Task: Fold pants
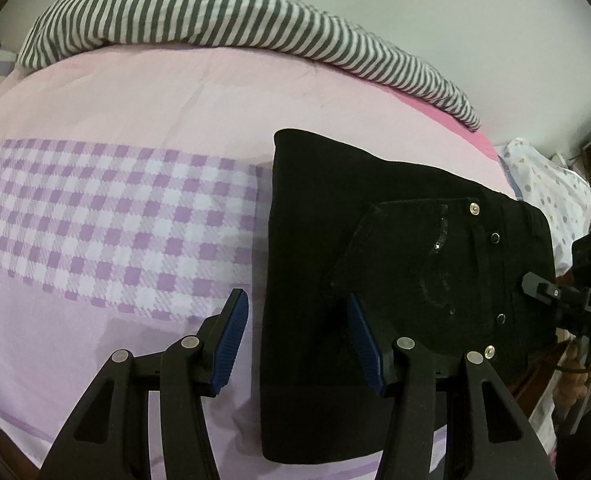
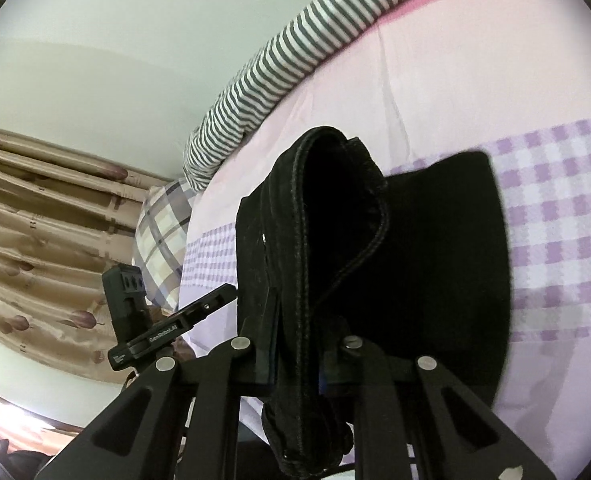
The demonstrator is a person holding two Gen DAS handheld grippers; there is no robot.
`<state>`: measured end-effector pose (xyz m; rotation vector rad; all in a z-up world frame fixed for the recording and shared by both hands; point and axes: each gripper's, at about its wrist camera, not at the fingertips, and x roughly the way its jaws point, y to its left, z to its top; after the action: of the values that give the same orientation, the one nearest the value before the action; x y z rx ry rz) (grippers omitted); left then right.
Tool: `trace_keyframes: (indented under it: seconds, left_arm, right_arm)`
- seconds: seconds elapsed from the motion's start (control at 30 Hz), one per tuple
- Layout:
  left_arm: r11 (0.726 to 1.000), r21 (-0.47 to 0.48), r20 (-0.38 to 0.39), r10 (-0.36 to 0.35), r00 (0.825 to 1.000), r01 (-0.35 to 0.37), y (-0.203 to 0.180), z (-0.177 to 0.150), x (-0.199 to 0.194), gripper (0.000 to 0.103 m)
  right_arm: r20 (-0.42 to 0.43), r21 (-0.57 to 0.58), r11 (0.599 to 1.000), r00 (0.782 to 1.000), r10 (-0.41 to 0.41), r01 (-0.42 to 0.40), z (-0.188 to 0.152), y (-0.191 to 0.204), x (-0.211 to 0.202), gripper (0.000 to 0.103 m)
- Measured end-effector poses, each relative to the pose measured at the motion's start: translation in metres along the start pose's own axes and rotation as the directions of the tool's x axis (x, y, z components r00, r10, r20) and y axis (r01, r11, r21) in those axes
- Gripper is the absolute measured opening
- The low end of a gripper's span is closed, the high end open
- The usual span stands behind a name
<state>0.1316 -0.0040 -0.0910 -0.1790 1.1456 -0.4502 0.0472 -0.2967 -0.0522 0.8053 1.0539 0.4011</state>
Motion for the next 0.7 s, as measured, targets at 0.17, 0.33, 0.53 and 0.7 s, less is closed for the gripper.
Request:
trace_keyframes:
  seconds: [0.17,0.33,0.53,0.7]
  left_arm:
    - [0.999,0.040,0.006,-0.023,1.000,0.023,-0.018,0.002,0.001,0.053]
    - [0.995,0.093,-0.001,-0.039,0.999,0.039,-0.037,-0.001,0.005,0.053]
    - [0.982,0.184,-0.040,-0.027,0.999,0.034,-0.061,-0.013,0.016,0.053]
    - [0.973,0.228,-0.069,-0.016,0.997,0.031,-0.069,-0.029,0.024,0.053]
  right_arm:
    - [0.020,0.014,0.998,0.998,-0.063,0.063,0.006,-0.020,-0.012,0.013]
    - [-0.006,0.047,0.992,0.993,-0.121,0.121,0.005,-0.051,-0.004,0.013]
    - [0.002,0.051,0.981,0.982,-0.188,0.188,0.001,-0.061,-0.009,0.029]
    - [0.026,0.043,0.981,0.981,-0.191,0.189,-0.014,-0.058,-0.033,0.034]
